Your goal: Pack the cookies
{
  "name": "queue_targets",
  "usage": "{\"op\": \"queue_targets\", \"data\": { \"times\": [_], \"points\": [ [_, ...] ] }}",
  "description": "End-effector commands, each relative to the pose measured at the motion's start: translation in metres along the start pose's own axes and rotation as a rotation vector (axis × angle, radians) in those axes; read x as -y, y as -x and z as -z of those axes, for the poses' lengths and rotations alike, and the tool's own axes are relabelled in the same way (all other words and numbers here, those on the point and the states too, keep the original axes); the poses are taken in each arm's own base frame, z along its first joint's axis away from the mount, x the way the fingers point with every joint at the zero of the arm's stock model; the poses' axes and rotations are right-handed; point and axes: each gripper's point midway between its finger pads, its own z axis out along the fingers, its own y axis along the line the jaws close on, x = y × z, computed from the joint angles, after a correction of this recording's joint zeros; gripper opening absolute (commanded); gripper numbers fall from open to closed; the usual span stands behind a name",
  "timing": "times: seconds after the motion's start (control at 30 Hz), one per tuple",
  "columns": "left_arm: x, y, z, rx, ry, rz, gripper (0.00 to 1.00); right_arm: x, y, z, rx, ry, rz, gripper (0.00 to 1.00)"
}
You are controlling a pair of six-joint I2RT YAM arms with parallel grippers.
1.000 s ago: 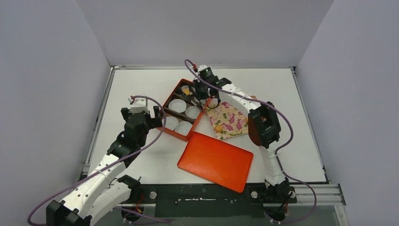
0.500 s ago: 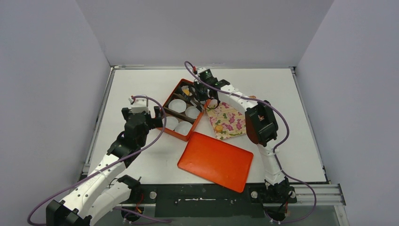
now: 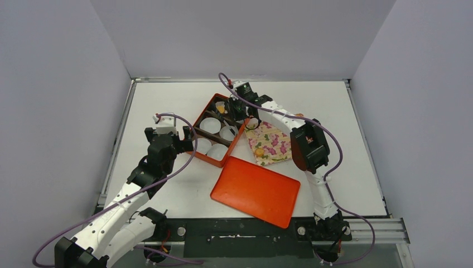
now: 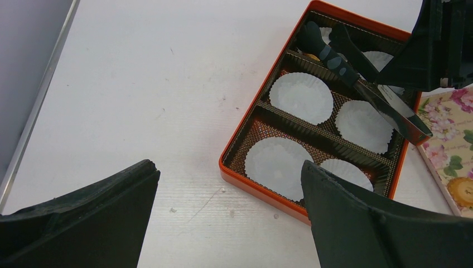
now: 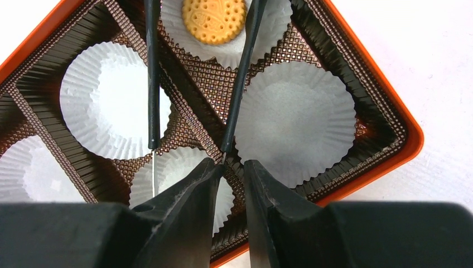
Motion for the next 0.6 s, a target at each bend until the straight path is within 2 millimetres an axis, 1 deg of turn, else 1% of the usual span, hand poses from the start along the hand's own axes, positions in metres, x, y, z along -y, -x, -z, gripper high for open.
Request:
{"op": "queue_targets", "data": {
  "times": [0.0, 0.2, 0.37, 0.47, 0.57],
  "points": [
    [0.006, 0.011, -0.001, 0.043, -0.024, 0.026, 0.97, -0.007, 0.01, 0.0, 0.047, 0.027, -0.024, 0.27],
    [0.007, 0.011, -0.002, 0.042, -0.025, 0.025, 0.97, -0.007, 0.015, 0.008, 0.056, 0.017, -0.051, 0.28],
    [0.007, 0.011, -0.002, 0.042, -0.028, 0.025, 0.97, -0.006, 0.007, 0.005, 0.033, 0.017, -0.059, 0.27],
    [0.007, 0.011, -0.002, 0.042, -0.028, 0.026, 0.97, -0.01, 0.004, 0.006, 0.026, 0.027, -0.067, 0.27],
    [0.007, 0.011, -0.002, 0.042, -0.027, 0.025, 0.97, -0.012, 0.013, 0.016, 0.062, 0.021, -0.075, 0.3]
  ]
}}
